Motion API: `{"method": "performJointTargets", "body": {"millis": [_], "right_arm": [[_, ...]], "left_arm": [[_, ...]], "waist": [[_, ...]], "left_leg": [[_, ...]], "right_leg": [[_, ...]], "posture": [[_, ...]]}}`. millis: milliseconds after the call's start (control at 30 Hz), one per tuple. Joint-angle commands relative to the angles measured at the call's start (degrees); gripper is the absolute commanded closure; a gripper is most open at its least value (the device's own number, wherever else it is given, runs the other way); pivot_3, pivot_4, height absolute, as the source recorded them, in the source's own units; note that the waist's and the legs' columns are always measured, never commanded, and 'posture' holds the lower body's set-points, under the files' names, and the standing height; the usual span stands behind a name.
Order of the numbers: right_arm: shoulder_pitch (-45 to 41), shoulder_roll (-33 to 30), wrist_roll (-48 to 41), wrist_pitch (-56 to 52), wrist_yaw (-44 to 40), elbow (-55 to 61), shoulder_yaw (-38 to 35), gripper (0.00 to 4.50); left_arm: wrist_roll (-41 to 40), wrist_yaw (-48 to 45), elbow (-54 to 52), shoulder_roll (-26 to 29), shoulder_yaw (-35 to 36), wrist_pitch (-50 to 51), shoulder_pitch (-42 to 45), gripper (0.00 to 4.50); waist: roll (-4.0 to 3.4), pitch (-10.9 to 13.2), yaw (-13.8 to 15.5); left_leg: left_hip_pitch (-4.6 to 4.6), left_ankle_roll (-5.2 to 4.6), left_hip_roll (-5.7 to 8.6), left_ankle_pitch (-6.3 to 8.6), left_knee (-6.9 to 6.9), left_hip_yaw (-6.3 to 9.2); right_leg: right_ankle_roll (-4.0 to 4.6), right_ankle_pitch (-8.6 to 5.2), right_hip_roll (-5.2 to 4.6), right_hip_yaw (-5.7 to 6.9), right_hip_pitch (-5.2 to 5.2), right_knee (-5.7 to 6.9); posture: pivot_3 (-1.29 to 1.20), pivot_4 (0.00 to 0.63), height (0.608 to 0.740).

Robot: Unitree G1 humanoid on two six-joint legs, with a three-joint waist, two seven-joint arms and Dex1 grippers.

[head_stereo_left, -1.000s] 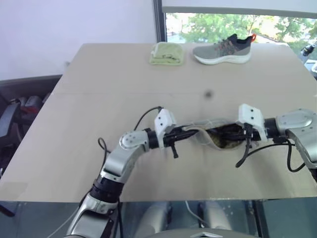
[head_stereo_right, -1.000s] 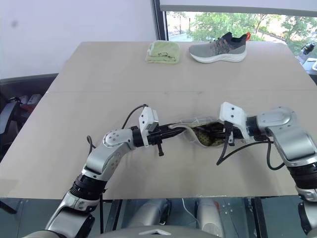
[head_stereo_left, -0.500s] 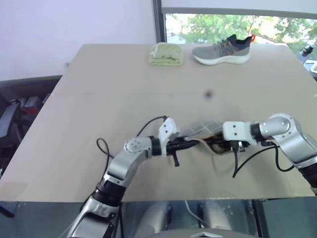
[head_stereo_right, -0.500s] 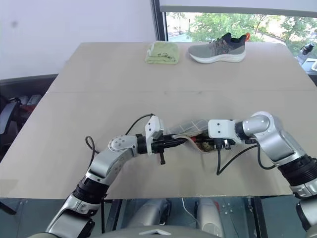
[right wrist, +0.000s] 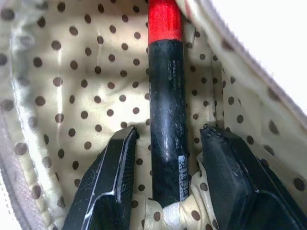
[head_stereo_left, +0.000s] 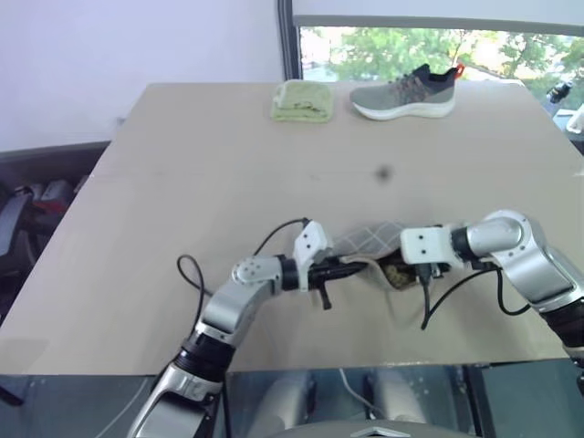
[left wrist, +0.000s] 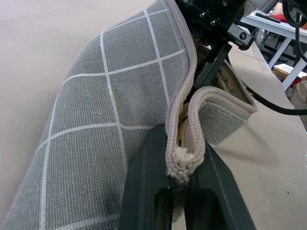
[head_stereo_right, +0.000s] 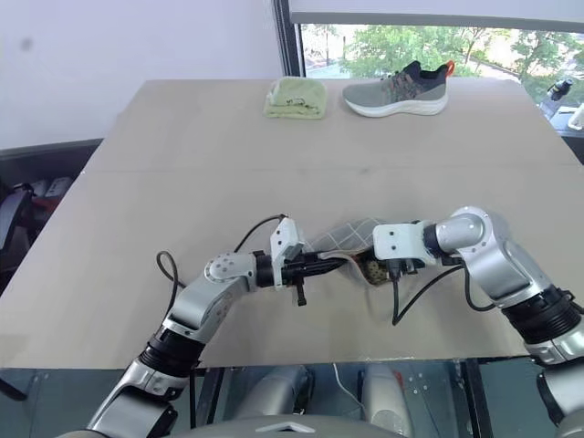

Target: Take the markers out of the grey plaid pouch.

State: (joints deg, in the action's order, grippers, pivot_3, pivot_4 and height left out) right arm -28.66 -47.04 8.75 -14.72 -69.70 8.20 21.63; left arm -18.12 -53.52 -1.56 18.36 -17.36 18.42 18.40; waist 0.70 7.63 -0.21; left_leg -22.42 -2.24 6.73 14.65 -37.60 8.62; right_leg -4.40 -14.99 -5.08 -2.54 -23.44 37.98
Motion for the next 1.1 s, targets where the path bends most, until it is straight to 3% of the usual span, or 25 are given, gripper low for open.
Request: {"method": "performJointTargets", "body": {"millis": [33, 300, 600, 700, 767, 800, 1100], "right_arm": [[0.31, 0.95, -0.55, 0.99, -2.22, 0.99, 2.21, 2.31], [0.74, 2.15, -2.79, 0.99, -4.05, 2.30, 1.37, 2.31], [-0.28, 1.64, 1.70, 0.07, -2.77, -0.44, 2.71, 2.31], [-0.22, 1.61, 1.61, -0.51, -3.05, -0.25, 2.71, 3.07], [-0.11, 1.62, 1.43, -0.93, -3.16, -0.07, 2.59, 4.05], [-0.01, 1.72, 1.16, -1.35, -3.15, -0.01, 2.37, 4.21], [0.17, 1.05, -6.96, -6.70, -1.43, -1.30, -6.73, 4.23]], "left_arm": [[0.29, -0.09, -0.19, -0.53, -0.04, -0.36, 0.34, 4.50], [0.17, 0.21, -0.24, -0.87, 0.21, -0.14, 0.26, 4.50], [0.21, 0.07, -0.08, -0.87, 0.26, -0.13, 0.54, 4.50], [0.21, 0.09, -0.32, -0.80, 0.24, -0.05, 0.36, 4.50], [0.22, 0.12, -0.43, -0.77, 0.23, -0.01, 0.27, 4.50], [0.24, 0.13, -0.44, -0.76, 0.22, -0.01, 0.26, 4.50], [0.35, 0.11, -0.98, -0.06, 0.44, 0.03, -0.39, 4.50]], "waist": [[0.00, 0.00, -0.14], [0.00, 0.00, -0.17], [0.00, 0.00, -0.14], [0.00, 0.00, -0.13], [0.01, 0.00, -0.12], [0.01, 0.00, -0.11], [0.01, 0.00, 0.10]], "left_leg": [[0.00, 0.00, 0.00, 0.00, 0.00, 0.00], [-0.01, 0.00, 0.00, 0.00, 0.06, 0.01], [0.01, 0.00, 0.01, 0.00, 0.06, 0.01], [0.04, 0.00, 0.01, 0.00, 0.06, 0.01], [0.04, 0.00, 0.01, 0.00, 0.06, 0.01], [0.04, 0.00, 0.01, 0.00, 0.06, 0.02], [0.01, 0.00, 0.02, 0.00, 0.06, 0.02]], "right_leg": [[0.00, 0.00, 0.00, 0.00, 0.00, 0.00], [0.00, 0.00, -0.01, 0.00, -0.01, -0.03], [0.00, 0.00, -0.02, 0.01, 0.00, -0.03], [0.00, 0.00, -0.02, 0.02, 0.00, -0.03], [0.00, 0.00, -0.02, 0.02, 0.00, -0.02], [0.00, 0.00, -0.02, 0.02, 0.00, -0.03], [0.00, 0.00, -0.04, 0.02, 0.00, -0.04]], "posture": [[0.00, 0.150, 0.740], [0.00, 0.150, 0.740], [0.00, 0.150, 0.740], [0.00, 0.150, 0.740], [0.00, 0.150, 0.740], [0.00, 0.150, 0.740], [0.00, 0.150, 0.740]]}}
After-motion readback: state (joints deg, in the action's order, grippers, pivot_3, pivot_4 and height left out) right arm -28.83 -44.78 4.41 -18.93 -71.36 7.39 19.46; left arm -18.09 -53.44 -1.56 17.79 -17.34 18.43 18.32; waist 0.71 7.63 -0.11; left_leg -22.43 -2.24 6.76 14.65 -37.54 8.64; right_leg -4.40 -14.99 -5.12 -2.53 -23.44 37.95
